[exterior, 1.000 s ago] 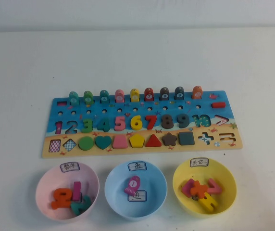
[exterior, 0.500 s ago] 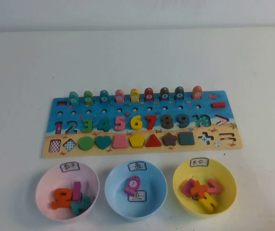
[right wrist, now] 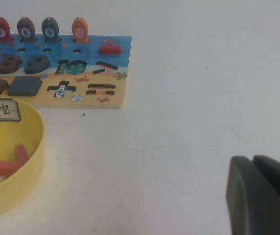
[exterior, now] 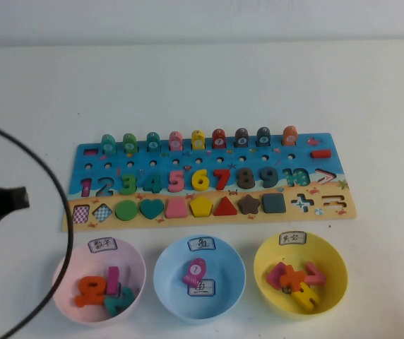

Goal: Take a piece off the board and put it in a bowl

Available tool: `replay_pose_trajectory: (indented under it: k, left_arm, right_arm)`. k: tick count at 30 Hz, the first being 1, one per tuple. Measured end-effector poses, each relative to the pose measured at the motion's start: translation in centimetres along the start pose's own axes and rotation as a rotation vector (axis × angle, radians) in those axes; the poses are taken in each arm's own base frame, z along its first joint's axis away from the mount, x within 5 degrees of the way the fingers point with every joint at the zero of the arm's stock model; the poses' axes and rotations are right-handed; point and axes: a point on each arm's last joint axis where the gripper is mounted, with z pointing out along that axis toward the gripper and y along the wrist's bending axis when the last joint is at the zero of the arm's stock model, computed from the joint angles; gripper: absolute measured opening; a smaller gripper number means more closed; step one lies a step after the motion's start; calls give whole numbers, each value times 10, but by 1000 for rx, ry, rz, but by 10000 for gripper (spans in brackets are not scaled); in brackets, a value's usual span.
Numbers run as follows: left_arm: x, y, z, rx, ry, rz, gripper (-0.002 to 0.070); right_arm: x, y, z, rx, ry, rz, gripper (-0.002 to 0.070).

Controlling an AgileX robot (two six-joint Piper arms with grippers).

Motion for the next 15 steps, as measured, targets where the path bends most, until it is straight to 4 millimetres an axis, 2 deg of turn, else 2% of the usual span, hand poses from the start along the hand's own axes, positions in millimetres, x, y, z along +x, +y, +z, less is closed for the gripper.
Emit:
replay_pose_trajectory:
  k: [5, 8, 15]
  left_arm:
    - [-48, -13, 34, 2, 95, 77, -5]
    - [-69, -24, 57, 15, 156, 95, -5]
    - [-103, -45, 119, 30, 332, 142, -5]
  right_arm:
    - [0, 0, 0, 0, 0, 0, -18]
    - [0, 0, 0, 0, 0, 0, -18]
    - [0, 0, 0, 0, 0, 0, -18]
